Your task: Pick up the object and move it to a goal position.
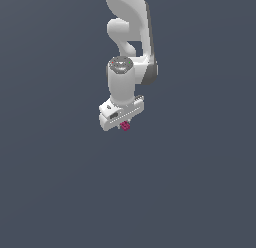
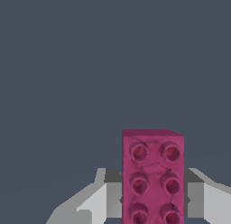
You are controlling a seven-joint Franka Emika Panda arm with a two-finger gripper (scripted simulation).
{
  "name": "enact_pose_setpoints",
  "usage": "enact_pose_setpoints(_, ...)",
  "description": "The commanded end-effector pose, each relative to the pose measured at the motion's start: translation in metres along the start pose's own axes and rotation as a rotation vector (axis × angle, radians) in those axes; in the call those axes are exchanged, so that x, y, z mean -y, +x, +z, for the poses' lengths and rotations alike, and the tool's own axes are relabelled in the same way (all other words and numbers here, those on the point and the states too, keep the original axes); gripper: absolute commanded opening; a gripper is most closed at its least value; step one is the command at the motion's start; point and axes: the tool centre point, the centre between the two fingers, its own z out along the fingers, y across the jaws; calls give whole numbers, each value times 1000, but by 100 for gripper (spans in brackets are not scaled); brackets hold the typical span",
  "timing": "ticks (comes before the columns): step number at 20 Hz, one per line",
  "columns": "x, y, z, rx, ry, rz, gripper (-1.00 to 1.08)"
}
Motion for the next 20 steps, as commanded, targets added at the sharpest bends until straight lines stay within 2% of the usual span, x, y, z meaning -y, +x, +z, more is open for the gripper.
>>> enact_pose_setpoints(1,14,4,-27,0,-1,0,-100)
enact_pose_setpoints(12,68,24,-136,0,-1,-1,-100)
enact_pose_setpoints(20,92,35,-185,-1,0,0,-100)
